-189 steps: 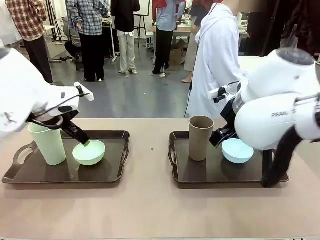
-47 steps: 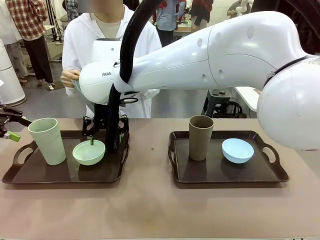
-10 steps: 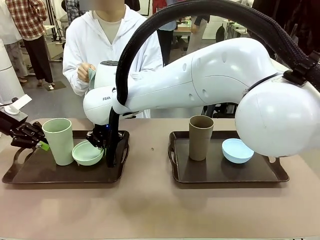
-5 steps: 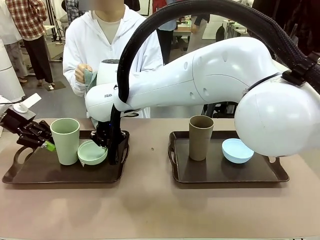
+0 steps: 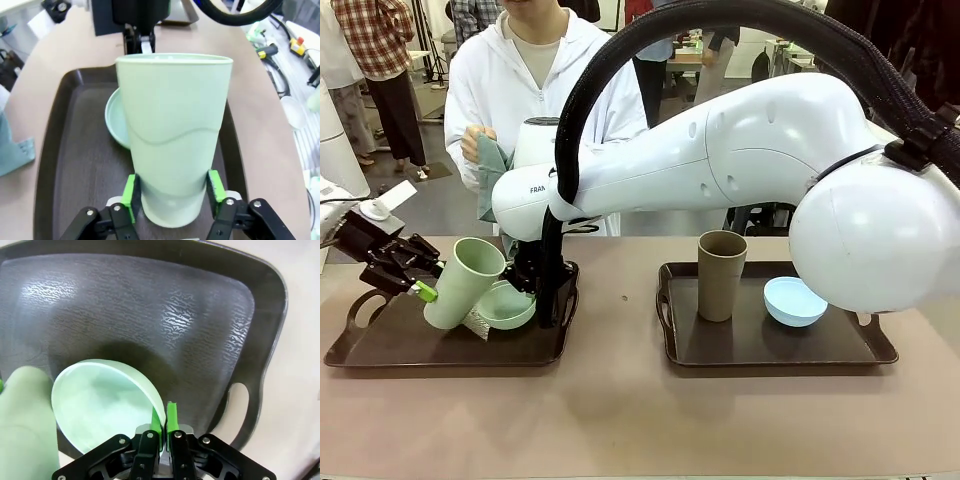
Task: Set up a tray with a mat and arrange the tableware.
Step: Pick up the Picnic Bowl and Reusable plastic cup from the Handle tray in front of the human's position and hold them in the air.
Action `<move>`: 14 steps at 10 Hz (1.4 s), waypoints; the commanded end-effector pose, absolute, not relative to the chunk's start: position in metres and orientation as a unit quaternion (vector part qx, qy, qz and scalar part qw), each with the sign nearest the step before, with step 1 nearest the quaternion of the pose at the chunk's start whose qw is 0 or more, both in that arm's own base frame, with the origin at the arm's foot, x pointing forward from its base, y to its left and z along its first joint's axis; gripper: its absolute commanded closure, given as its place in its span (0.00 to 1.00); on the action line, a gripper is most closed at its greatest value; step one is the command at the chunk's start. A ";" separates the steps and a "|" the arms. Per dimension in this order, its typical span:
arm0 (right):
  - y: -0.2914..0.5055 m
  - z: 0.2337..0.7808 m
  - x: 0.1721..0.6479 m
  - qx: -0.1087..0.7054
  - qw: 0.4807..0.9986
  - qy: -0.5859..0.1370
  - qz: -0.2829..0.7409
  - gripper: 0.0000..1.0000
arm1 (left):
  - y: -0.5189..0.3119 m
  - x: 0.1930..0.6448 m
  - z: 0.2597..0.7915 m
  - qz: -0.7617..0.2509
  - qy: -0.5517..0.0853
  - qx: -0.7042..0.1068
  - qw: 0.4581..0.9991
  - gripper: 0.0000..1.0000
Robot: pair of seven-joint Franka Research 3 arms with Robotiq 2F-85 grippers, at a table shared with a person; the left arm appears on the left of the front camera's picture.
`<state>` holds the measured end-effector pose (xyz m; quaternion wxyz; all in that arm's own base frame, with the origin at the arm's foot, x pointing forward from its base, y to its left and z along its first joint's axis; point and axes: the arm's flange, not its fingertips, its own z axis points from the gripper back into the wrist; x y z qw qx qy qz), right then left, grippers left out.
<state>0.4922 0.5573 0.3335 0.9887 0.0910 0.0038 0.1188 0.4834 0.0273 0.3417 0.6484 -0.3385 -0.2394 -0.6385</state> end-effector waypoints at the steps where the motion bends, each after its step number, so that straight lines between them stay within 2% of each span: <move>1: 0.575 0.326 0.487 0.110 0.989 0.013 0.103 1.00 | 0.006 0.478 0.340 -0.629 -0.240 -0.341 0.656 0.04; 3: 0.574 0.326 0.488 0.109 0.989 0.016 0.097 1.00 | -0.002 0.477 0.342 -0.628 -0.236 -0.343 0.657 0.00; 14: 0.575 0.324 0.488 0.110 0.989 0.016 0.098 1.00 | -0.030 0.473 0.354 -0.617 -0.233 -0.343 0.669 0.02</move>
